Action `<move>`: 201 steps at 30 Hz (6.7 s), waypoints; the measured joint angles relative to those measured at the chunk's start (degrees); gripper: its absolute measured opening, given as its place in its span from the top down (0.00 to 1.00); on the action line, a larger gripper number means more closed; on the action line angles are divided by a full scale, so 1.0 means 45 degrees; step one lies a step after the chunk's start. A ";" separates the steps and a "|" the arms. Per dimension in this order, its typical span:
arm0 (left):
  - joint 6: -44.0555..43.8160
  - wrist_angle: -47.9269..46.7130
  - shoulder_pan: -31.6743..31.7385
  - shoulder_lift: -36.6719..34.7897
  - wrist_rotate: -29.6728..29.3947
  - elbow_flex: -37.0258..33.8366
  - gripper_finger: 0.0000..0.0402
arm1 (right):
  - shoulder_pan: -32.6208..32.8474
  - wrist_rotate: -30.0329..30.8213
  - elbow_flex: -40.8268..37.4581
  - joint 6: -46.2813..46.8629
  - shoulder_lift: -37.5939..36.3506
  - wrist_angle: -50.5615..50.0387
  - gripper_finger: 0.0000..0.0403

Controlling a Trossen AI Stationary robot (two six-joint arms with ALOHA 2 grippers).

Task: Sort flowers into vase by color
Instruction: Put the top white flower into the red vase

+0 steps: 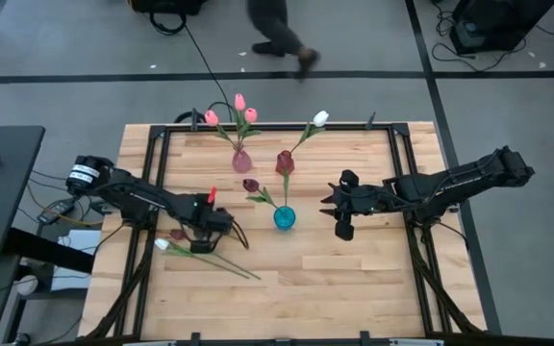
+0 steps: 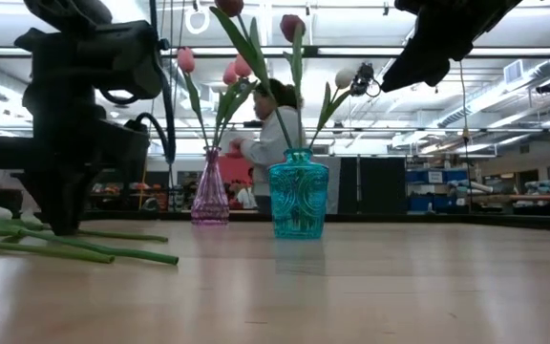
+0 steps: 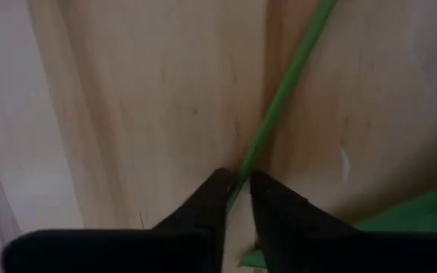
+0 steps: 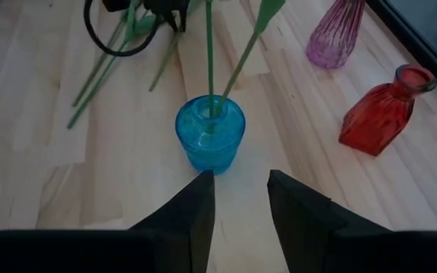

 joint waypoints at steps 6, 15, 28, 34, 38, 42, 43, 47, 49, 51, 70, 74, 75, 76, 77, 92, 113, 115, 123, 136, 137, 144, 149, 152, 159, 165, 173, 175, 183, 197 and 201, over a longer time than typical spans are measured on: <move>0.0648 0.0367 -0.0198 -0.0224 0.0102 0.0939 0.98 | 0.0234 -0.0002 0.0000 0.0010 0.0005 0.0067 0.66; 0.0434 0.0180 -0.1048 -0.0207 0.0389 0.3052 1.00 | 0.1158 0.0108 0.0005 0.0852 0.0005 0.0058 0.66; -0.0534 0.4408 -0.1681 -0.0177 0.0258 0.3704 1.00 | 0.4049 0.2954 -0.1776 -0.2370 0.1398 0.8329 0.65; -0.0030 0.5227 -0.1672 -0.0177 -0.0571 0.3706 1.00 | 0.3823 0.3425 -0.1787 -0.3652 0.2829 1.0512 0.60; 0.0326 0.5554 -0.1662 -0.0177 -0.0932 0.3706 1.00 | 0.3496 0.3614 -0.1787 -0.4169 0.3392 1.1487 0.58; 0.0637 0.5729 -0.1662 -0.0177 -0.1010 0.3706 1.00 | 0.3236 0.3582 -0.1787 -0.4369 0.3730 1.1969 0.57; 0.0640 0.5725 -0.1662 -0.0177 -0.1027 0.3706 1.00 | 0.3195 0.3533 -0.1787 -0.4495 0.3770 1.2162 0.58; 0.0658 0.5729 -0.1657 -0.0177 -0.1259 0.3706 1.00 | 0.3064 0.2904 -0.1787 -0.4716 0.3774 1.2666 0.59; 0.0666 0.5784 -0.1657 -0.0177 -0.1380 0.3706 1.00 | 0.2992 0.2519 -0.1787 -0.4715 0.3774 1.2812 0.60; 0.0682 0.5944 -0.1657 -0.0177 -0.1440 0.3706 1.00 | 0.2884 0.2263 -0.1787 -0.4701 0.3774 1.2819 0.62; 0.0660 0.5746 -0.1721 -0.0570 -0.1928 0.4024 0.79 | 0.2658 0.2845 -0.1787 -0.4675 0.3769 1.2014 0.97; -0.0357 0.5939 -0.2029 -0.0608 -0.0818 0.4063 0.69 | 0.2816 0.3866 -0.1796 -0.5393 0.3769 1.2179 0.97; -0.0645 0.6122 -0.2218 -0.0593 -0.0556 0.3949 0.68 | 0.2834 0.3969 -0.1797 -0.5576 0.3769 1.2412 0.97; -0.0973 0.6677 -0.2412 -0.0518 -0.0384 0.3768 0.68 | 0.2840 0.4013 -0.1792 -0.5673 0.3769 1.2626 0.97; -0.1353 0.7447 -0.2598 -0.0465 -0.0350 0.3523 0.68 | 0.2855 0.4023 -0.1792 -0.5798 0.3769 1.2842 0.97; -0.7315 2.3669 -0.2576 0.0747 -0.2718 -0.3254 0.68 | 0.2880 0.3596 -0.1792 -0.7967 0.3769 1.3838 0.98; -0.5363 2.9456 -0.3679 0.3845 -0.4997 -0.2740 0.67 | 0.2636 0.1561 -0.1238 -1.3884 0.3769 1.6455 0.98; -0.4426 2.9449 -0.3915 0.3493 -0.5513 -0.2770 0.67 | 0.2530 0.1417 -0.0896 -1.4287 0.3769 1.6476 0.98; -0.1933 2.9456 -0.3820 0.2605 -0.5312 -0.2018 0.67 | 0.2006 0.0808 0.0434 -1.5369 0.3764 1.6652 0.97; 0.2312 2.9465 -0.3004 0.0848 -0.5197 -0.0325 0.67 | 0.1991 0.0753 0.0724 -1.6748 0.3759 1.8471 0.97; 0.2306 2.9461 -0.2868 0.0813 -0.5119 -0.0152 0.67 | 0.2008 0.0678 0.0724 -1.6712 0.3759 1.8479 0.97; 0.2026 2.9469 -0.1952 0.0650 -0.3708 0.0810 0.62 | 0.2395 0.0794 0.0724 -1.7114 0.3759 1.8662 0.97; 0.1599 2.9466 -0.1464 0.0619 -0.2978 0.1132 0.56 | 0.2690 0.1024 0.0724 -1.7272 0.3759 1.8606 0.97; 0.1561 2.9464 -0.1257 0.0619 -0.2358 0.1151 0.54 | 0.2884 0.1567 0.0724 -1.7307 0.3759 1.8455 0.97; 0.2582 2.9447 -0.1084 0.0086 -0.2035 0.1156 0.56 | 0.3381 0.4382 0.0724 -1.7664 0.3759 1.7631 0.97; 0.2783 2.7775 -0.0966 -0.0779 -0.2201 0.1161 0.61 | 0.3761 0.6007 0.0724 -1.6874 0.3759 1.7158 0.93; 0.3022 2.6494 -0.0962 -0.1262 -0.3102 0.1161 0.92 | 0.3774 0.7062 0.0719 -1.4986 0.3759 1.6591 0.82; 0.3270 2.6259 -0.0962 -0.1334 -0.3320 0.1161 0.97 | 0.3787 0.7541 0.0719 -1.4531 0.3759 1.6550 0.76; 0.3543 2.3962 -0.0962 -0.2357 -0.4034 0.1161 0.99 | 0.4536 0.8549 0.0714 -1.3587 0.2930 1.5486 0.50; 0.2321 1.6139 -0.0872 -0.3670 -0.4333 0.3349 1.00 | 0.3931 0.5671 0.0714 -0.5769 -0.0146 0.6616 0.42; 0.2269 1.5243 -0.0794 -0.3039 -0.3656 0.4465 1.00 | 0.2920 0.3419 0.0714 -0.5353 0.0193 0.7167 0.42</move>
